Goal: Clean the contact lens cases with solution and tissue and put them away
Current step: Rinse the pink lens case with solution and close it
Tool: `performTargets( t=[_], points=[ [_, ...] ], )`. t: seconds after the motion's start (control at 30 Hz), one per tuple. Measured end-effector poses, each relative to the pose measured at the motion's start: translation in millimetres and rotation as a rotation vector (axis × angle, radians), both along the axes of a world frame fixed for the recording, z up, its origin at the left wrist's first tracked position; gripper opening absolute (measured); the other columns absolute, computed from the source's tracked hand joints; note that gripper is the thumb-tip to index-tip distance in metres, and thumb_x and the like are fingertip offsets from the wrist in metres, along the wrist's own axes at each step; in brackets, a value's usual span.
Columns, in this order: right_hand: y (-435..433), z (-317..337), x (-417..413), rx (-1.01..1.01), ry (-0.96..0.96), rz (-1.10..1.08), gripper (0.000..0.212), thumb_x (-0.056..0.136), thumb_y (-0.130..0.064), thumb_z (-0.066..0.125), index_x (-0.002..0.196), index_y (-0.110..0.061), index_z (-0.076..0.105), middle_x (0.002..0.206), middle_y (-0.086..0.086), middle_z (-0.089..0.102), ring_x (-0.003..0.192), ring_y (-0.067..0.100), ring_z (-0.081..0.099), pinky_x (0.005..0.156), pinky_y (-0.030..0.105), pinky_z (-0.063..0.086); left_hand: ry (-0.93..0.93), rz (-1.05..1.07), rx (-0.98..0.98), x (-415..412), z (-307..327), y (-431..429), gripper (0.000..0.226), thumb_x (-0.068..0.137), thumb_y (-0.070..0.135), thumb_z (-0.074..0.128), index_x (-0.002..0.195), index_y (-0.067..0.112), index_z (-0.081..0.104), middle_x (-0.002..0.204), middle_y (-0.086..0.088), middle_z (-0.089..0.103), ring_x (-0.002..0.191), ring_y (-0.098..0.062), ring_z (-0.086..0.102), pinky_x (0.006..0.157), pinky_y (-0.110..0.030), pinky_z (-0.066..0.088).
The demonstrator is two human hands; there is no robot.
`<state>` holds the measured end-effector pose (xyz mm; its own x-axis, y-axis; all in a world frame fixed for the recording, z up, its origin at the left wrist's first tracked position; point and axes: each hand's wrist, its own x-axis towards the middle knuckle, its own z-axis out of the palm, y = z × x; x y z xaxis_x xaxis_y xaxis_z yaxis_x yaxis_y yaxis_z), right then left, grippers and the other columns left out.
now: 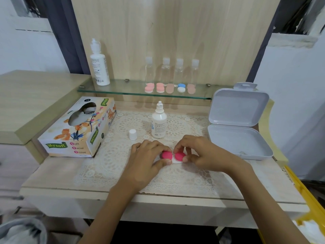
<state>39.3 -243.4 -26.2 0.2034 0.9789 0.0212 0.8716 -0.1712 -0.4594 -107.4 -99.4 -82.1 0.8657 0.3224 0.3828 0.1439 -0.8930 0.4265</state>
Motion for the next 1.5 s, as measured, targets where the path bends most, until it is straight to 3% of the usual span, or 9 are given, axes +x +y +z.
performTargets(
  t=[0.53, 0.67, 0.83, 0.93, 1.07, 1.17, 1.33, 1.43, 1.5],
  points=[
    [2.2, 2.9, -7.9, -0.028, -0.171, -0.002, 0.029, 0.084, -0.006, 0.062, 0.105, -0.025, 0.062, 0.098, -0.010, 0.059, 0.085, 0.010, 0.054, 0.079, 0.038, 0.050, 0.009, -0.002, 0.005, -0.2, 0.9, -0.5, 0.052, 0.077, 0.068, 0.031, 0.112, 0.041, 0.058, 0.107, 0.025, 0.053, 0.107, 0.000, 0.040, 0.094, -0.027, 0.020],
    [3.7, 4.2, -6.6, -0.039, -0.184, -0.026, 0.015, 0.085, -0.026, 0.066, 0.100, -0.022, 0.064, 0.093, -0.009, 0.060, 0.079, 0.007, 0.053, 0.077, 0.035, 0.050, 0.016, -0.002, 0.011, -0.2, 0.8, -0.3, 0.052, 0.077, 0.069, 0.030, 0.112, 0.043, 0.058, 0.108, 0.025, 0.054, 0.107, 0.000, 0.040, 0.092, -0.026, 0.019],
    [5.8, -1.9, -5.0, -0.027, -0.248, -0.109, 0.043, 0.078, -0.060, 0.061, 0.083, -0.018, 0.057, 0.075, -0.008, 0.055, 0.069, 0.010, 0.051, 0.064, 0.032, 0.048, 0.017, 0.000, 0.021, -0.3, 1.0, -0.3, 0.051, 0.078, 0.069, 0.030, 0.112, 0.043, 0.057, 0.109, 0.025, 0.054, 0.106, 0.001, 0.040, 0.093, -0.026, 0.021],
    [2.5, -5.9, -2.8, 0.004, -0.191, -0.115, 0.049, 0.072, -0.069, 0.059, 0.091, -0.023, 0.056, 0.081, -0.010, 0.054, 0.071, 0.007, 0.049, 0.064, 0.026, 0.045, 0.020, 0.004, 0.020, -0.4, 2.1, -1.4, 0.052, 0.078, 0.068, 0.028, 0.111, 0.042, 0.058, 0.109, 0.024, 0.054, 0.106, 0.000, 0.040, 0.094, -0.027, 0.021],
    [-3.9, -7.6, -1.9, 0.028, -0.090, -0.053, 0.035, 0.082, -0.043, 0.066, 0.115, -0.033, 0.059, 0.100, -0.016, 0.055, 0.080, 0.007, 0.054, 0.075, 0.029, 0.049, 0.022, 0.005, 0.021, 0.0, 1.3, -0.8, 0.052, 0.078, 0.068, 0.029, 0.112, 0.041, 0.058, 0.109, 0.025, 0.054, 0.106, 0.000, 0.040, 0.094, -0.028, 0.021],
    [-2.3, -8.8, -3.8, 0.044, -0.133, -0.067, 0.024, 0.083, -0.027, 0.066, 0.107, -0.029, 0.066, 0.097, -0.016, 0.057, 0.079, 0.005, 0.052, 0.074, 0.029, 0.047, 0.016, 0.000, 0.009, -0.2, 1.0, -0.6, 0.052, 0.077, 0.068, 0.030, 0.111, 0.041, 0.058, 0.108, 0.024, 0.054, 0.106, 0.000, 0.040, 0.094, -0.028, 0.021],
    [1.9, -14.9, -4.4, 0.097, -0.218, -0.162, 0.036, 0.077, -0.057, 0.066, 0.083, -0.023, 0.057, 0.078, -0.012, 0.054, 0.069, 0.004, 0.048, 0.060, 0.024, 0.039, 0.020, 0.003, 0.026, -1.4, 2.1, -1.4, 0.052, 0.077, 0.069, 0.028, 0.111, 0.042, 0.057, 0.108, 0.025, 0.053, 0.106, 0.001, 0.040, 0.094, -0.027, 0.020],
    [-1.2, -14.4, -1.0, 0.091, -0.106, -0.160, 0.053, 0.067, -0.070, 0.063, 0.098, -0.028, 0.059, 0.088, -0.015, 0.054, 0.075, 0.001, 0.049, 0.065, 0.022, 0.042, 0.025, 0.010, 0.031, -1.6, 2.9, -1.8, 0.053, 0.077, 0.069, 0.027, 0.112, 0.042, 0.057, 0.108, 0.024, 0.053, 0.106, 0.000, 0.040, 0.094, -0.027, 0.019],
    [-4.7, -13.3, 0.6, 0.075, -0.063, -0.106, 0.051, 0.074, -0.061, 0.066, 0.115, -0.032, 0.059, 0.100, -0.019, 0.053, 0.083, -0.002, 0.049, 0.072, 0.021, 0.044, 0.026, 0.009, 0.031, -1.2, 3.0, -1.9, 0.053, 0.077, 0.069, 0.027, 0.111, 0.042, 0.058, 0.108, 0.025, 0.053, 0.105, 0.000, 0.040, 0.092, -0.026, 0.019]
  ],
)
